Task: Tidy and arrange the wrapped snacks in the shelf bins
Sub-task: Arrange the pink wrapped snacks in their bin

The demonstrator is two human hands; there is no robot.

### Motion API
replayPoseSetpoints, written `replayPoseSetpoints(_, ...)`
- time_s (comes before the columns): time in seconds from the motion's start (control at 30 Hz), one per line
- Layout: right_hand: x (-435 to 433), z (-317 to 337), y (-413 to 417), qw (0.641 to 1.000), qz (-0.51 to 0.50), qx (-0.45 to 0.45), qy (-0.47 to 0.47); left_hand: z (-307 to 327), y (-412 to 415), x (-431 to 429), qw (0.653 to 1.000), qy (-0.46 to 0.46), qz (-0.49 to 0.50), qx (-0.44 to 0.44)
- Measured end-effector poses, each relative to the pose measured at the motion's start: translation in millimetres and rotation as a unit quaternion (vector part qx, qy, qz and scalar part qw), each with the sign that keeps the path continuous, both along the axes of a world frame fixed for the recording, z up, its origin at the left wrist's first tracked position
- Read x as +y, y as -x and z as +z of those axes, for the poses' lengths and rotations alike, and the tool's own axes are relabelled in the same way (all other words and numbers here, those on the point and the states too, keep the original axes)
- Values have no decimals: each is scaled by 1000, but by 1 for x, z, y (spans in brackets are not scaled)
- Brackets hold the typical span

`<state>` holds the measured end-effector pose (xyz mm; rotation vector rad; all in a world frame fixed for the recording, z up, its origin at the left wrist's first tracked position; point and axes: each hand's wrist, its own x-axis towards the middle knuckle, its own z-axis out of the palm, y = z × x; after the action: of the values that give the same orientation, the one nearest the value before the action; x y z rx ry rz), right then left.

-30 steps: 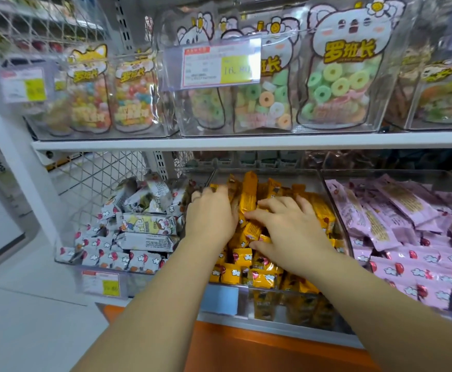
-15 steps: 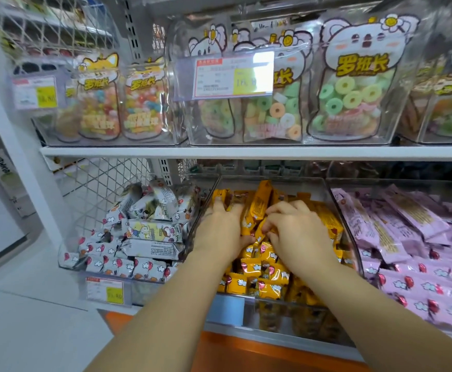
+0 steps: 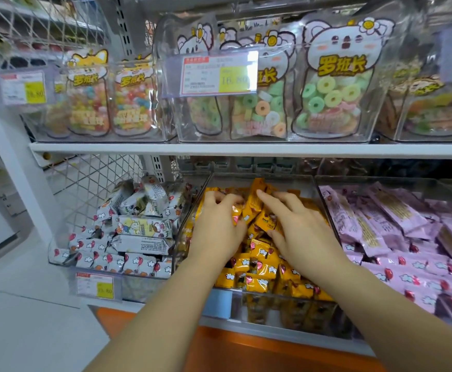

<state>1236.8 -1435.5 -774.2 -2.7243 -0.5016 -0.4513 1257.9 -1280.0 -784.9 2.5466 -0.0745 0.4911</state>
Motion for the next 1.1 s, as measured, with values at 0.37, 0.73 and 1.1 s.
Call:
replayPoseSetpoints(0.37, -8, -3, -8, 996, -48, -31, -68, 4, 6, -1, 977, 204, -35, -46)
replayPoseSetpoints(0.73, -22, 6, -5, 981, -2, -42, -188, 18, 12, -48, 975, 94, -173, -104)
replayPoseSetpoints(1.1, -35, 8, 4, 995, -54, 20, -79, -2, 20, -48, 973, 69, -207, -69)
